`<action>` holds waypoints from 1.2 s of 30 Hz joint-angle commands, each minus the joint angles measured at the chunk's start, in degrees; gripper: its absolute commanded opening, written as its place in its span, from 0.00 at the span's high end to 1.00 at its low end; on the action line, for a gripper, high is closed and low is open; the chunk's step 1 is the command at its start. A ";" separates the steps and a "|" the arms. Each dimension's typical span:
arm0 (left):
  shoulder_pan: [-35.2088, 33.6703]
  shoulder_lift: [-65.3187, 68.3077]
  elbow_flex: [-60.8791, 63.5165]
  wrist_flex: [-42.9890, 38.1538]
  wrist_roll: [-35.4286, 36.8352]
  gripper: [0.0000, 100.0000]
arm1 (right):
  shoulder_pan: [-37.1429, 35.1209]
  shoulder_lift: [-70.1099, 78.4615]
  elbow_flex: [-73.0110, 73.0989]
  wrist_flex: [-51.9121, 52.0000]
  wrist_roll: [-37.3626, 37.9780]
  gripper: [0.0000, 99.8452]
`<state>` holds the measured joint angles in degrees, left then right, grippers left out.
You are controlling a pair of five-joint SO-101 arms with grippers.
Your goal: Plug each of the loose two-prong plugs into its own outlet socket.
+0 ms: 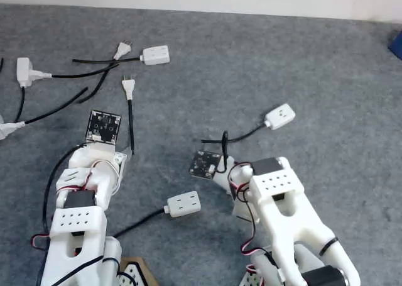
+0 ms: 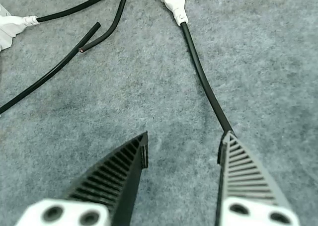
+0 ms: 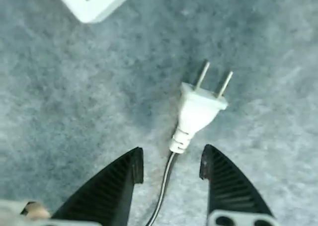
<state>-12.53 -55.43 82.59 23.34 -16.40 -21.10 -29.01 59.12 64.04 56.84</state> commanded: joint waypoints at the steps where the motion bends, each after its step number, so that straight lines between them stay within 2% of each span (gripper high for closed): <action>1: 1.01 -0.31 -0.31 -1.05 0.53 0.77 | 1.63 -1.45 -0.22 -3.03 0.97 0.81; 11: 1.01 -0.31 -0.31 -1.05 0.53 0.77 | 1.80 -1.27 4.70 -12.18 0.70 0.81; 26: 1.01 -0.31 -0.31 -0.88 0.53 0.77 | 1.80 -1.01 5.85 -16.22 0.79 0.81; 36: 1.01 -0.31 -0.31 -0.88 0.53 0.77 | 3.38 12.44 -1.45 -16.04 0.70 0.81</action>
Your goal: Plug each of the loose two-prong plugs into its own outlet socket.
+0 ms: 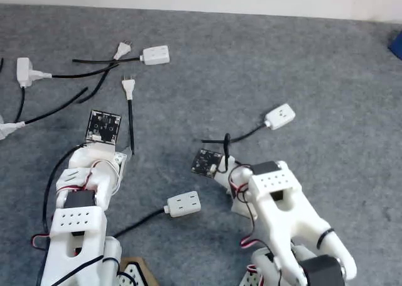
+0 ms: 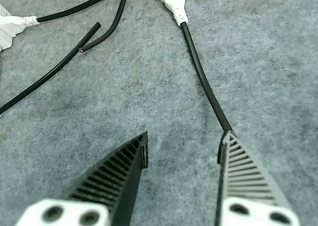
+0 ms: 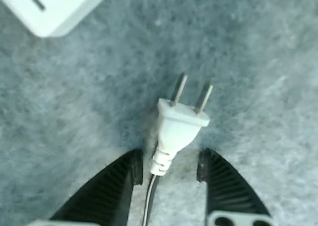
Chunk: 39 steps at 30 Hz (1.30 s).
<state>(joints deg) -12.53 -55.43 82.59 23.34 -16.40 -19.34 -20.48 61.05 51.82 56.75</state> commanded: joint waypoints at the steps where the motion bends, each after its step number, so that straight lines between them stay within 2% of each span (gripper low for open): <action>1: 1.01 -0.31 -0.31 -0.88 0.53 0.77 | 1.98 4.88 -4.00 -3.82 0.79 0.81; 4: 1.01 -0.31 -0.31 -0.88 0.53 0.77 | 1.89 6.37 -4.44 -3.82 0.79 0.85; 8: 1.01 -0.31 -0.31 -0.88 0.53 0.77 | 1.89 6.46 -4.79 -0.92 0.79 1.00; 10: 1.01 -0.31 -0.31 -0.88 0.53 0.77 | 1.80 6.37 -4.79 1.10 0.79 0.98; 16: 1.01 -0.31 -0.31 -0.97 0.53 0.77 | 1.54 6.37 -4.88 5.49 0.09 0.99; 21: 1.01 -0.31 -0.31 -0.97 0.53 0.77 | -0.92 4.97 -9.01 5.49 -9.32 0.99; 27: 3.38 -0.66 -2.42 -0.26 0.53 0.77 | -10.77 -0.75 -17.19 10.68 -21.63 0.99; 29: 4.09 -0.66 -5.67 4.40 0.53 0.77 | -13.23 -2.07 -21.41 12.88 -24.88 0.99; 34: 4.88 -0.31 -20.00 23.65 0.53 0.76 | -18.24 -1.98 -30.90 15.52 -31.65 0.99; 39: 11.30 -0.66 -29.49 36.57 0.53 0.76 | -25.01 -0.57 -34.42 15.08 -34.64 0.99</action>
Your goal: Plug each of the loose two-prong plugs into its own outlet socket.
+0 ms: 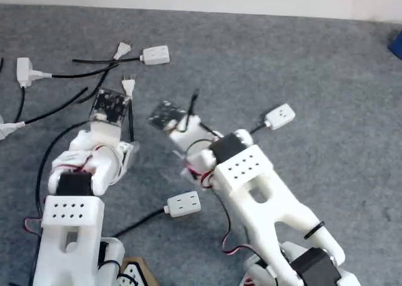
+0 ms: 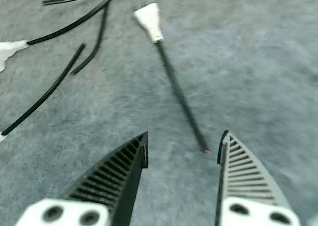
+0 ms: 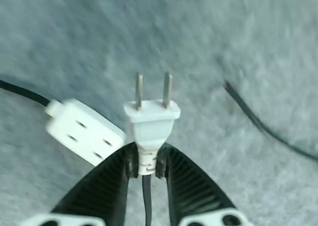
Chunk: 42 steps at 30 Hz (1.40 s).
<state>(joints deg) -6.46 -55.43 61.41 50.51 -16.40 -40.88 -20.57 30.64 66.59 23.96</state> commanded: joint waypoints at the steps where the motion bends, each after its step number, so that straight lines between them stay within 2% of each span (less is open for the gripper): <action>1: 6.64 -0.75 -9.54 11.08 0.53 0.76 | -4.18 -0.66 -4.00 -0.75 -2.55 0.99; 4: 9.01 -0.75 -11.38 13.98 0.53 0.76 | -4.70 -1.71 -3.56 -4.35 -4.22 0.99; 10: 9.01 -0.75 -11.65 14.07 0.53 0.76 | -4.62 -9.10 6.02 -12.97 -6.86 0.99; 13: 9.01 -0.75 -12.26 14.07 0.70 0.71 | -4.62 -14.02 11.65 -15.34 -6.95 0.99; 16: 9.01 -0.75 -14.02 14.15 0.62 0.65 | -4.44 -17.01 15.52 -15.69 -5.98 0.99; 29: 9.27 -0.40 -19.12 15.74 0.79 0.65 | -4.44 -17.54 17.10 -15.43 -4.92 0.99; 34: 9.36 -0.31 -12.79 15.65 0.88 0.65 | -4.44 -17.80 14.55 -14.46 -5.98 0.99; 42: 9.36 -0.40 -1.27 6.77 0.88 0.65 | -4.53 -17.63 7.34 -8.75 -6.95 0.99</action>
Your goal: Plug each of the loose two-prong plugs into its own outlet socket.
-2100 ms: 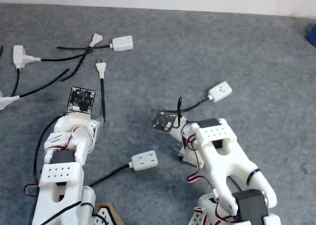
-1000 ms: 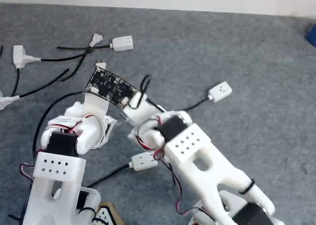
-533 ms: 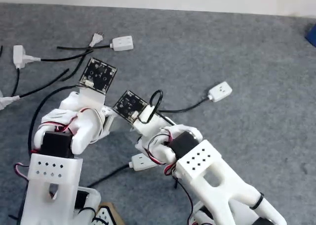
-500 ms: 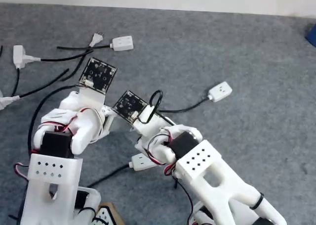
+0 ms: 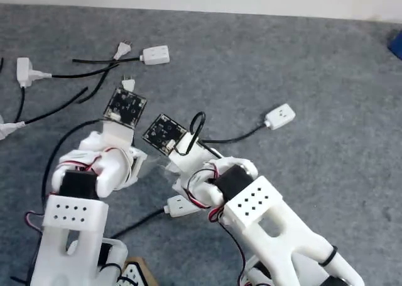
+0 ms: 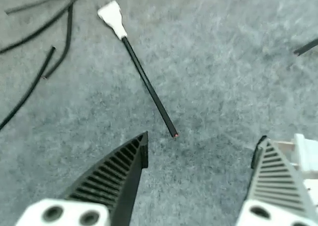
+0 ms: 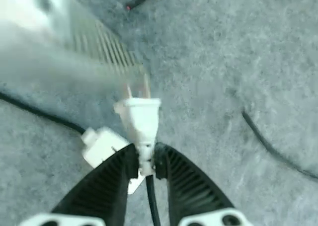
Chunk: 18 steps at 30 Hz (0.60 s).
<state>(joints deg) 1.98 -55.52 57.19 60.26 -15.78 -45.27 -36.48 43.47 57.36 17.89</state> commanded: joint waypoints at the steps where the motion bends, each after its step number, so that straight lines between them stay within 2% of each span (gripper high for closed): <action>1: 1.01 -0.22 3.38 -3.34 0.26 0.65 | -0.13 -1.71 -6.02 0.92 -0.88 0.99; 9: 4.88 -0.22 5.93 -3.52 0.26 0.65 | -0.13 -1.54 -12.53 8.04 -0.70 0.99; 14: 0.48 -0.66 3.91 -3.34 0.00 0.65 | 1.80 -1.54 -11.82 14.11 3.25 0.99; 18: -1.63 -0.66 2.24 -3.16 0.00 0.65 | 5.23 -1.80 -7.87 13.14 3.69 0.99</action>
<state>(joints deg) 2.07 -55.43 62.64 57.98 -15.96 -42.55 -36.66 35.21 70.46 20.53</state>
